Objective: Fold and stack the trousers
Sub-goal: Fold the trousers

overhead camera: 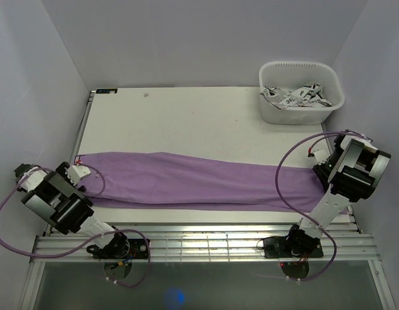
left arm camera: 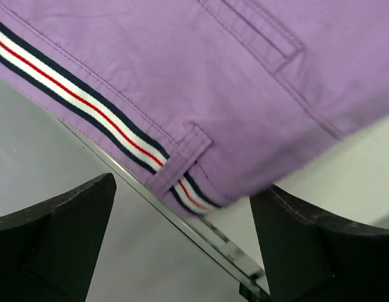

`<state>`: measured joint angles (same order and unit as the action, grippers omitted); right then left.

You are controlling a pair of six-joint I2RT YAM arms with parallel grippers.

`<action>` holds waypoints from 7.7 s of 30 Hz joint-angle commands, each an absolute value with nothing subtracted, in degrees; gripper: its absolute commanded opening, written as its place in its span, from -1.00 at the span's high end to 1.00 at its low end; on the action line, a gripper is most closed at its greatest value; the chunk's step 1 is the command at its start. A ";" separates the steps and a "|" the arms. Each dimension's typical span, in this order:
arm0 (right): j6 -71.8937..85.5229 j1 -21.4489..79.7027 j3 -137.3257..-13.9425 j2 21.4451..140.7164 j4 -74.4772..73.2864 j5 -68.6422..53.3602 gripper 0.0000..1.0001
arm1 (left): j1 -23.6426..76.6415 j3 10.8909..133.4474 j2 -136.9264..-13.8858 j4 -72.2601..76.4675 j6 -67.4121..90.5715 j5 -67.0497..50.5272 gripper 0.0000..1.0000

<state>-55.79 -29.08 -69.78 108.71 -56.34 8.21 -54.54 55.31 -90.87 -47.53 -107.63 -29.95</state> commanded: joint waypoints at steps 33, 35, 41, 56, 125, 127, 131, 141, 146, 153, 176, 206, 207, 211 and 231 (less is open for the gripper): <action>-53.79 -30.49 -67.22 92.82 -57.13 -6.41 -0.05 | -34.80 49.84 -97.47 -45.36 -56.34 -22.59 -0.27; -53.44 -32.77 -69.95 92.90 -57.22 -7.03 -0.09 | -34.89 49.57 -97.47 -44.04 -56.16 -21.98 -0.27; -58.00 -35.42 -77.67 99.21 -58.80 -7.30 -0.04 | -34.89 52.73 -98.52 -44.38 -56.42 -22.50 -0.32; -74.08 -34.54 -87.28 109.60 -66.97 -6.50 0.03 | -34.89 53.61 -98.00 -44.65 -58.97 -21.18 -0.39; -69.09 -28.03 -90.43 113.21 -66.69 4.32 -0.40 | -34.80 54.05 -98.79 -44.03 -60.21 -20.39 -0.47; -68.47 -29.88 -93.15 111.19 -70.47 1.95 -0.27 | -34.80 54.23 -98.79 -44.12 -60.03 -20.65 -0.47; -71.44 -32.69 -83.09 102.07 -73.92 -4.03 0.07 | -34.80 54.32 -98.26 -44.21 -59.94 -21.18 -0.47; -85.86 -30.59 -52.66 80.16 -54.69 -3.52 0.25 | -34.80 55.02 -99.58 -44.74 -58.71 -21.97 -0.48; -88.06 -30.32 -50.01 81.30 -50.03 -1.06 0.19 | -34.80 54.76 -99.41 -44.82 -58.45 -21.89 -0.48; -90.88 -30.23 -46.50 83.58 -45.80 3.25 0.01 | -34.80 55.11 -99.23 -45.09 -58.54 -21.01 -0.49; -94.92 -33.49 -45.79 86.65 -50.53 6.60 0.20 | -34.80 55.37 -99.49 -44.91 -58.71 -20.39 -0.49; -98.35 -38.58 -50.20 81.03 -65.84 9.49 0.84 | -34.80 55.63 -98.70 -45.17 -58.09 -20.48 -0.50; -98.18 -38.67 -49.23 81.30 -64.70 9.93 0.84 | -34.80 55.63 -98.61 -45.26 -58.01 -20.48 -0.50; -96.16 -38.67 -45.09 84.45 -56.09 12.39 0.84 | -34.80 55.99 -98.35 -45.70 -58.09 -20.92 -0.53; -83.86 -38.23 -60.11 97.12 -49.13 11.34 0.52 | -35.16 79.18 -97.29 -67.15 -50.90 -42.62 -0.84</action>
<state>-86.28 -38.26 -56.95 96.79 -50.87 11.70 -34.81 77.14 -95.88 -64.71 -55.27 -36.82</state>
